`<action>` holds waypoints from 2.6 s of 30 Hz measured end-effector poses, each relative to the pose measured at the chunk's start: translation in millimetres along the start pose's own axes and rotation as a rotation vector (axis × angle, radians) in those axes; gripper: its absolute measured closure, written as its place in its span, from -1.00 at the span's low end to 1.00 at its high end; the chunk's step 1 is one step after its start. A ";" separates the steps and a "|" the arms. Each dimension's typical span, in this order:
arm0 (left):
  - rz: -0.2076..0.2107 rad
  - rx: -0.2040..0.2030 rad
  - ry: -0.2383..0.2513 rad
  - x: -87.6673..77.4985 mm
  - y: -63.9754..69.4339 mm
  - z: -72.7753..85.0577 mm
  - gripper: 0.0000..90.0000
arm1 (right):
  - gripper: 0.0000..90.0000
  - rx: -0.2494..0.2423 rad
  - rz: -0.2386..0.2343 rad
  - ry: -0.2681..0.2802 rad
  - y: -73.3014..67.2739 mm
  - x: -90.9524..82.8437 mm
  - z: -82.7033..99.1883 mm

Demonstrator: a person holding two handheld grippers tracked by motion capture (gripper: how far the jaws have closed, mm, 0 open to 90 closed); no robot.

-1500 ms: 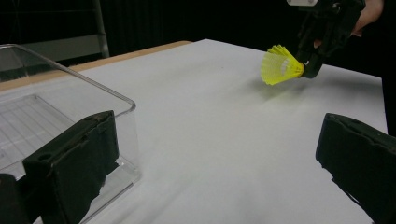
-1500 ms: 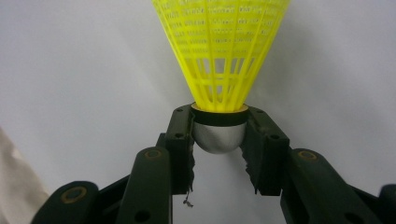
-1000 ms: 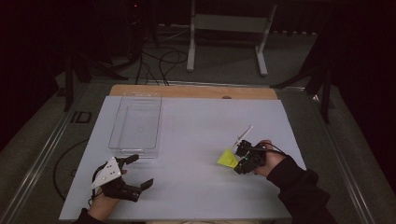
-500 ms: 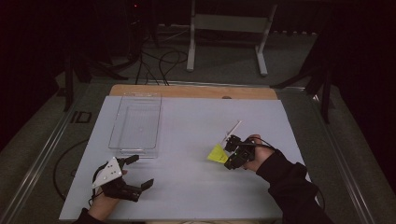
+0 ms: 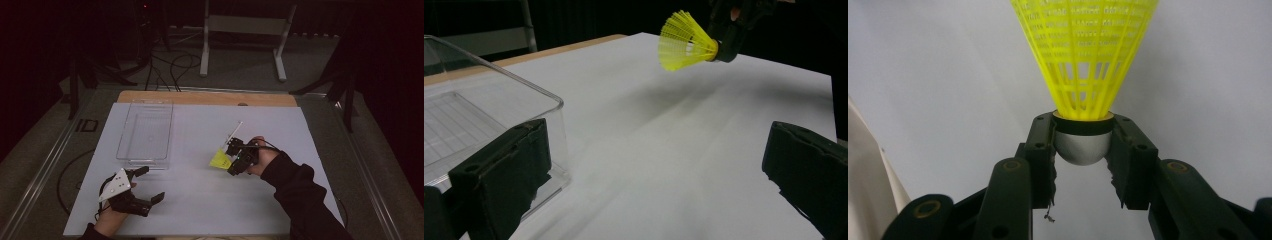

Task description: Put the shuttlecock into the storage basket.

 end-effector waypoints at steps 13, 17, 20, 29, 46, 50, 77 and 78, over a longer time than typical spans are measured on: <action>0.005 0.001 -0.001 -0.2 0.5 -0.1 -1.00 | 0.45 -0.028 -0.008 0.029 -8.0 -9.2 -41.3; 0.006 0.000 0.002 -0.3 0.7 -0.2 -1.00 | 0.44 -0.023 -0.013 0.052 -11.0 -9.4 -53.1; 0.008 0.000 0.001 -0.6 0.6 -0.2 -1.00 | 0.44 -0.018 -0.017 0.062 -13.7 -8.5 -59.7; 0.007 0.001 -0.001 0.1 0.6 -0.1 -1.00 | 0.45 0.015 -0.012 0.062 -23.8 -5.4 -76.0; 0.009 -0.006 -0.004 0.3 0.5 -0.1 -1.00 | 0.45 0.031 -0.002 0.077 -42.0 -11.9 -106.0; 0.012 -0.010 -0.007 0.5 0.6 -0.1 -1.00 | 0.44 0.040 -0.004 0.103 -43.6 -14.0 -112.0; 0.014 -0.012 -0.004 0.2 0.2 0.1 -1.00 | 0.44 0.106 -0.005 0.185 -52.0 -20.2 -153.9; 0.015 -0.012 -0.004 0.3 0.2 0.1 -1.00 | 0.45 0.112 -0.005 0.191 -51.9 -20.5 -155.8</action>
Point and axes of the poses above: each handheld gripper's, and its own axes: x roughly forward along the jaws, z roughly out of its underside, y roughly to its right, the point moved 1 cm from there along x, roughly forward along the jaws, and after that the axes turned 10 degrees about z, right-handed, at the moved point
